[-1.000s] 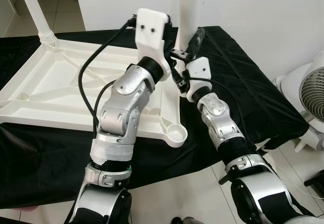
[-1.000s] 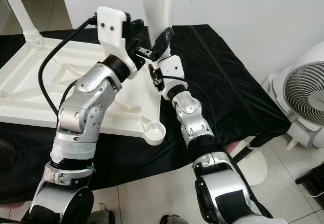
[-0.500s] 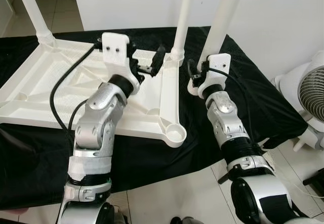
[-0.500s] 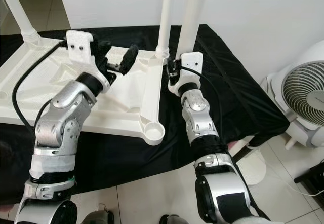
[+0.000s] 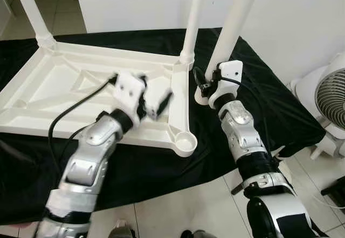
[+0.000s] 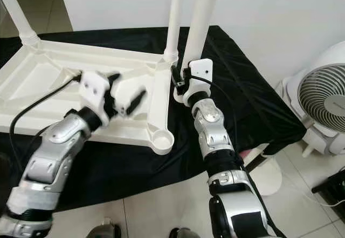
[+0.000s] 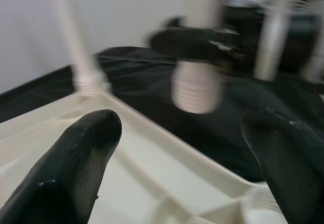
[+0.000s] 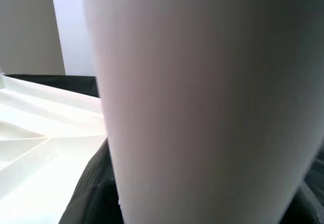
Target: Building children table
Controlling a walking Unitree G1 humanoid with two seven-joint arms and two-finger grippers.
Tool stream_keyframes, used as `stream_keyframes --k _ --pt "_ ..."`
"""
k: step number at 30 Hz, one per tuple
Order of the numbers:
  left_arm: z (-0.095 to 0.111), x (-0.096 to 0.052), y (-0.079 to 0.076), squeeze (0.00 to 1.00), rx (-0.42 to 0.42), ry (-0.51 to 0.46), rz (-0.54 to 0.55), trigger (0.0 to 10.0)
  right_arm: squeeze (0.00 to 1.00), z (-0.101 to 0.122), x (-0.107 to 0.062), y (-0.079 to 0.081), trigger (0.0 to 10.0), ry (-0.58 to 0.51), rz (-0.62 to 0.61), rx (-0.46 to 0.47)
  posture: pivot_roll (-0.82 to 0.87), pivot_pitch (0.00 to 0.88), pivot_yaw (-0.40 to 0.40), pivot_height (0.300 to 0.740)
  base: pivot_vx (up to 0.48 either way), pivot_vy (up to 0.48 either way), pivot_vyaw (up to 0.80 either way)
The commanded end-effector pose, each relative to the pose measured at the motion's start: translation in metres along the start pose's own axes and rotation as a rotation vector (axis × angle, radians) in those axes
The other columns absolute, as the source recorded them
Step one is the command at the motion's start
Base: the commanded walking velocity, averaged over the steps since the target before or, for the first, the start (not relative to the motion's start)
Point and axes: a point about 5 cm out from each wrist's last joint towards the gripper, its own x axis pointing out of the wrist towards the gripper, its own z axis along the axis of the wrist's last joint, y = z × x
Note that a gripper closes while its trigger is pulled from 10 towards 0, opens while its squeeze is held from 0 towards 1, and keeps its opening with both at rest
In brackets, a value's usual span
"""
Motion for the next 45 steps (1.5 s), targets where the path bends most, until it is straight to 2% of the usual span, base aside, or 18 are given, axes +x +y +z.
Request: stream_keyframes --k 1,3,6,11,14,20,22,27,35,37,45 --pt "-0.005 0.0 -0.005 0.0 0.004 0.013 -0.057 10.0 0.0 0.004 0.002 0.0 10.0 -0.008 0.01 -0.006 0.11 0.063 -0.058 0.74 0.0 0.0 0.0" --pt "-0.01 -0.001 -0.009 0.0 0.033 0.041 -0.098 10.0 0.0 0.005 0.002 0.001 10.0 -0.01 0.014 -0.007 0.11 0.063 -0.056 0.74 0.0 0.0 0.0" --pt "-0.028 -0.006 -0.013 0.0 0.092 0.138 -0.193 10.0 0.0 0.007 0.003 0.002 10.0 -0.015 0.025 -0.013 0.11 0.062 -0.055 0.74 0.0 0.0 0.0" --pt "-0.037 -0.009 -0.012 0.0 0.148 0.19 -0.227 10.0 0.0 0.007 0.003 0.001 10.0 -0.015 0.028 -0.018 0.11 0.062 -0.055 0.74 0.0 0.0 0.0" --pt "-0.053 -0.013 -0.009 0.0 0.227 0.284 -0.283 10.0 0.0 0.008 0.002 0.0 10.0 -0.013 0.032 -0.027 0.1 0.06 -0.05 0.74 0.0 0.0 0.0" --pt "-0.061 -0.013 -0.006 0.0 0.239 0.323 -0.288 10.0 0.0 0.009 0.001 -0.001 10.0 -0.016 0.033 -0.035 0.1 0.058 -0.046 0.74 0.0 0.0 0.0" --pt "-0.066 -0.014 -0.002 0.0 0.268 0.349 -0.284 10.0 0.0 0.009 0.001 -0.002 10.0 -0.015 0.029 -0.038 0.09 0.058 -0.043 0.74 0.0 0.0 0.0" --pt "-0.068 -0.008 0.006 0.0 0.271 0.365 -0.235 10.0 0.0 0.009 0.0 -0.003 10.0 -0.015 0.022 -0.039 0.09 0.055 -0.037 0.74 0.0 0.0 0.0" --pt "-0.067 0.002 0.008 0.0 0.27 0.336 -0.203 10.0 0.0 0.009 -0.001 -0.003 10.0 -0.018 0.015 -0.037 0.08 0.054 -0.025 0.74 0.0 0.0 0.0" --pt "-0.062 0.015 0.008 0.0 0.277 0.3 -0.169 10.0 0.0 0.009 -0.004 -0.003 10.0 -0.018 0.009 -0.035 0.07 0.054 -0.018 0.74 0.0 0.0 0.0" --pt "-0.059 0.028 0.01 0.0 0.277 0.271 -0.121 10.0 0.0 0.008 -0.008 -0.003 10.0 -0.016 0.006 -0.024 0.06 0.051 -0.012 0.74 0.0 0.0 0.0"
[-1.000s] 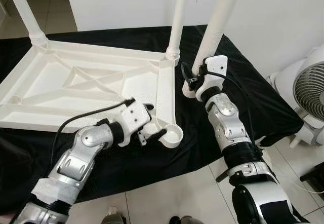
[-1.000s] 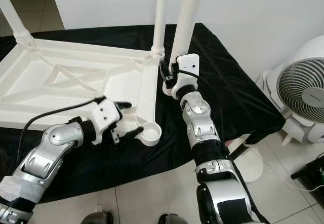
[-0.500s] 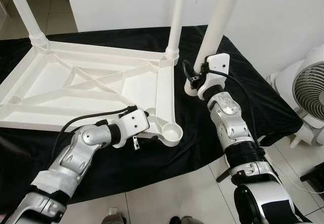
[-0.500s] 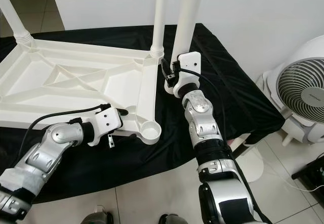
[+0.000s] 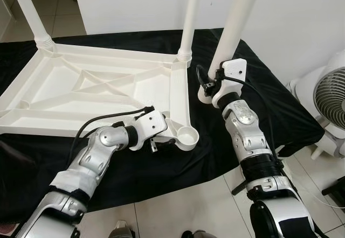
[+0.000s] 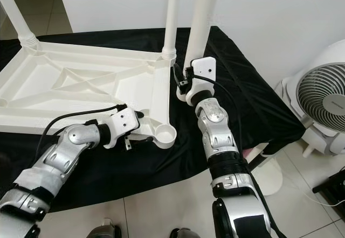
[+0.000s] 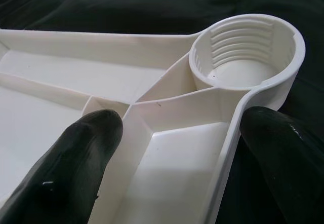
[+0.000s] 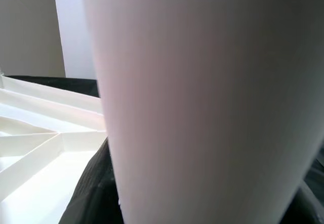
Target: Building children table
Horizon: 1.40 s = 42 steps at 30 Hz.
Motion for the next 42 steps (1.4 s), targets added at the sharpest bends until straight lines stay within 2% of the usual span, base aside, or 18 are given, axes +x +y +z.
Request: stream_keyframes --k 1,7,16,21,24,28,31,37,40,42 --pt "0.004 0.003 0.009 0.0 0.013 -0.015 0.175 10.0 0.0 0.001 -0.001 0.001 10.0 -0.004 -0.002 0.007 0.06 0.049 -0.011 0.74 0.0 0.0 0.0" --pt "0.007 0.012 0.015 0.0 0.013 -0.032 0.22 10.0 0.0 -0.004 -0.006 0.001 10.0 0.008 -0.013 0.021 0.06 0.042 -0.006 0.74 0.0 0.0 0.0" --pt "0.008 0.016 0.021 0.0 -0.008 -0.044 0.281 10.0 0.0 -0.008 -0.011 -0.003 10.0 0.022 -0.052 0.038 0.06 0.035 -0.009 0.74 0.0 0.0 0.0" --pt "0.012 0.017 0.024 0.0 -0.057 -0.087 0.317 10.0 0.0 -0.011 -0.017 -0.008 10.0 0.028 -0.104 0.034 0.06 0.033 -0.01 0.74 0.0 0.0 0.0" --pt "0.02 0.013 0.027 0.0 -0.118 -0.154 0.344 10.0 0.0 -0.013 -0.022 -0.012 10.0 0.03 -0.109 0.026 0.06 0.037 -0.006 0.74 0.0 0.0 0.0" --pt "0.025 0.008 0.027 0.0 -0.155 -0.193 0.337 10.0 0.0 -0.013 -0.025 -0.011 10.0 0.033 -0.092 0.036 0.06 0.039 -0.005 0.74 0.0 0.0 0.0" --pt "0.028 -0.002 0.021 0.0 -0.152 -0.218 0.317 10.0 0.0 -0.014 -0.032 -0.001 10.0 0.026 -0.04 0.071 0.08 0.06 -0.009 0.74 0.0 0.0 0.0" --pt "0.03 -0.013 0.014 0.0 -0.152 -0.226 0.313 10.0 0.0 -0.012 -0.036 0.011 10.0 0.013 0.002 0.119 0.09 0.077 -0.015 0.74 0.0 0.0 0.0" --pt "0.032 -0.016 0.012 0.0 -0.178 -0.234 0.31 10.0 0.0 -0.009 -0.037 0.013 10.0 0.008 0.003 0.133 0.1 0.088 -0.022 0.74 0.0 0.0 0.0" --pt "0.036 -0.018 0.009 0.0 -0.243 -0.25 0.322 10.0 0.0 -0.007 -0.038 0.017 10.0 0.006 0.02 0.129 0.1 0.096 -0.029 0.74 0.0 0.0 0.0"
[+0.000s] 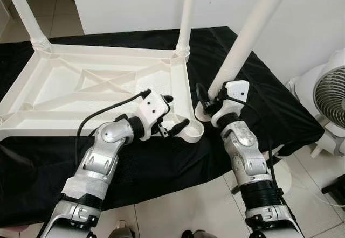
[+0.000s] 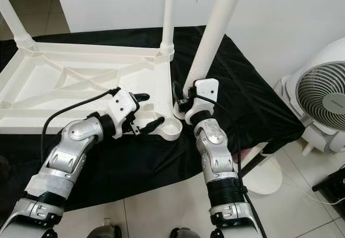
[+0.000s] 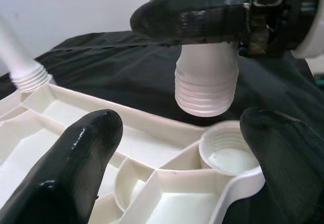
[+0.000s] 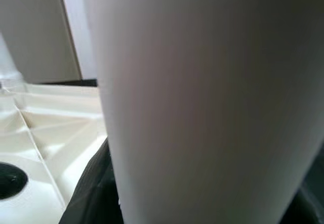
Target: Building children table
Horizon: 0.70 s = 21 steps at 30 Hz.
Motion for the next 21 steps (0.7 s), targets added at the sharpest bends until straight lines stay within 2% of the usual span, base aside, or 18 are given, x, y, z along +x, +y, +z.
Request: stream_keyframes --k 1,4,10,12,14,16,18,21 --pt "0.0 -0.002 0.002 0.0 -0.055 0.0 0.138 10.0 0.0 0.001 -0.003 0.001 10.0 0.007 0.009 -0.001 0.1 0.096 -0.029 0.74 0.0 0.0 0.0" --pt "0.003 -0.006 -0.006 0.0 -0.082 -0.009 0.17 10.0 0.0 0.001 -0.007 0.006 10.0 0.016 0.031 -0.009 0.1 0.098 -0.04 0.74 0.0 0.0 0.0" --pt "0.006 -0.017 -0.009 0.0 -0.112 -0.011 0.266 10.0 0.0 -0.007 -0.019 0.012 10.0 0.062 0.057 0.004 0.11 0.101 -0.06 0.74 0.0 0.0 0.0" --pt "0.006 -0.017 -0.009 0.0 -0.112 -0.011 0.266 10.0 0.0 -0.007 -0.019 0.012 10.0 0.062 0.057 0.004 0.11 0.101 -0.06 0.74 0.0 0.0 0.0" --pt "0.006 -0.027 -0.013 0.0 -0.125 0.001 0.272 10.0 0.0 -0.012 -0.024 0.014 10.0 0.086 0.071 0.004 0.11 0.104 -0.07 0.74 0.0 0.0 0.0" --pt "0.007 -0.03 -0.015 0.0 -0.125 0.006 0.271 10.0 0.0 -0.013 -0.026 0.015 10.0 0.092 0.076 0.004 0.11 0.105 -0.073 0.74 0.0 0.0 0.0" --pt "0.009 -0.033 -0.017 0.0 -0.092 -0.005 0.27 10.0 0.0 -0.013 -0.026 0.016 10.0 0.093 0.081 0.003 0.12 0.105 -0.079 0.74 0.0 0.0 0.0" --pt "0.004 -0.041 -0.02 0.0 -0.092 0.032 0.249 10.0 0.0 -0.01 -0.022 0.016 10.0 0.089 0.085 0.001 0.12 0.102 -0.084 0.74 0.0 0.0 0.0"
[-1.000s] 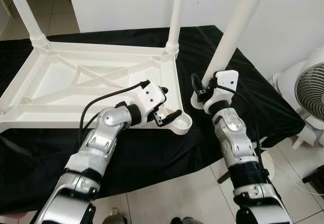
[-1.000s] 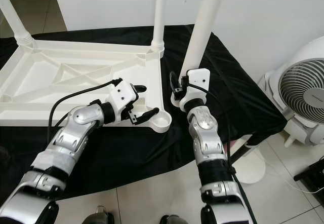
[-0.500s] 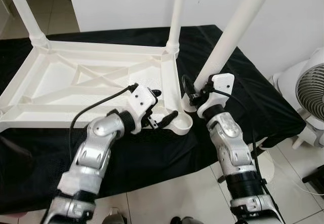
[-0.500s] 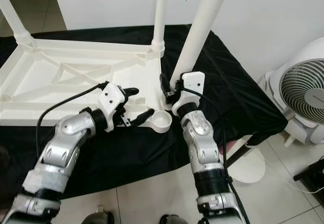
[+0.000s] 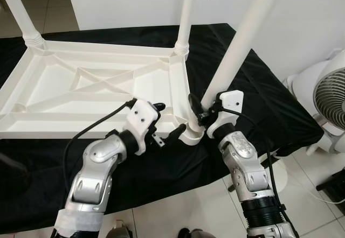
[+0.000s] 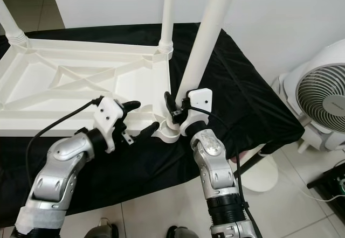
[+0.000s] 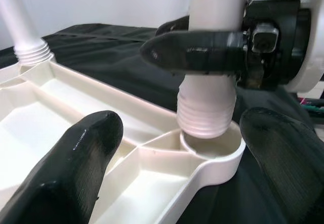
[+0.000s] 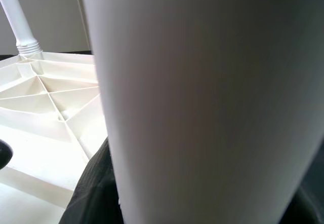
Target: Building children table
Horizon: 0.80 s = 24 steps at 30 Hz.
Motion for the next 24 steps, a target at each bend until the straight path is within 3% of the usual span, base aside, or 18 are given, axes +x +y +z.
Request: stream_keyframes --k 1,3,4,5,11,12,13,18,19,20,21,22,23,24 --pt "-0.003 -0.006 0.007 0.0 0.008 0.012 0.155 10.0 0.0 0.0 0.001 -0.002 10.0 0.014 0.002 -0.008 0.12 0.1 -0.086 0.74 0.0 0.0 0.0" --pt "-0.004 -0.008 0.007 0.0 0.003 0.019 0.15 10.0 0.0 0.001 0.002 -0.002 10.0 0.012 0.004 -0.009 0.12 0.1 -0.087 0.74 0.0 0.0 0.0" --pt "-0.005 -0.01 0.007 0.05 -0.015 0.018 0.148 10.0 0.0 0.001 0.003 -0.003 10.0 0.012 0.005 -0.01 0.12 0.1 -0.088 0.74 0.0 0.0 0.0" --pt "-0.006 -0.011 0.008 1.0 -0.029 0.019 0.147 10.0 0.0 0.001 0.004 -0.003 10.0 0.013 0.005 -0.011 0.12 0.1 -0.09 0.74 0.0 0.0 0.0" --pt "-0.006 -0.012 0.006 1.0 -0.05 0.032 0.121 10.0 0.0 0.002 0.004 -0.003 10.0 0.016 0.011 -0.011 0.12 0.101 -0.097 0.74 0.0 0.0 0.0" --pt "-0.004 -0.012 0.004 0.16 -0.046 0.026 0.108 10.0 0.0 0.002 0.004 -0.002 10.0 0.017 0.017 -0.011 0.12 0.102 -0.099 0.74 0.0 0.0 0.0" --pt "-0.002 -0.012 0.003 0.0 -0.039 0.02 0.108 10.0 0.0 0.002 0.004 -0.002 10.0 0.018 0.021 -0.011 0.12 0.102 -0.099 0.74 0.0 0.0 0.0" --pt "-0.002 -0.013 0.001 0.0 -0.037 0.026 0.086 10.0 0.0 0.001 0.003 0.0 10.0 0.023 0.035 -0.017 0.12 0.104 -0.098 0.74 0.0 0.0 0.0" --pt "-0.003 -0.013 0.0 0.0 -0.048 0.023 0.085 8.9 0.0 0.001 0.003 0.001 10.0 0.025 0.037 -0.017 0.11 0.1 -0.095 0.74 0.0 0.0 0.0" --pt "-0.003 -0.013 0.0 0.0 -0.048 0.023 0.085 8.9 0.0 0.001 0.003 0.001 10.0 0.025 0.037 -0.017 0.11 0.1 -0.095 0.74 0.0 0.0 0.0" --pt "-0.002 -0.014 -0.003 0.0 -0.054 0.016 0.069 0.0 0.0 0.001 0.002 0.002 10.0 0.026 0.039 -0.018 0.11 0.099 -0.095 0.74 0.0 0.0 0.0" --pt "-0.002 -0.014 -0.004 0.0 -0.044 0.021 0.062 0.0 0.0 0.0 0.001 0.003 10.0 0.026 0.043 -0.017 0.11 0.095 -0.095 0.74 0.0 0.0 0.0" --pt "-0.003 -0.014 -0.005 0.0 -0.032 0.029 0.059 4.6 0.0 0.0 0.001 0.003 10.0 0.026 0.047 -0.017 0.11 0.092 -0.095 0.74 0.0 0.0 0.0" --pt "-0.003 -0.014 -0.007 0.0 -0.018 0.038 0.05 10.0 0.0 0.0 0.001 0.004 10.0 0.026 0.051 -0.016 0.11 0.091 -0.095 0.74 0.0 0.0 0.0"
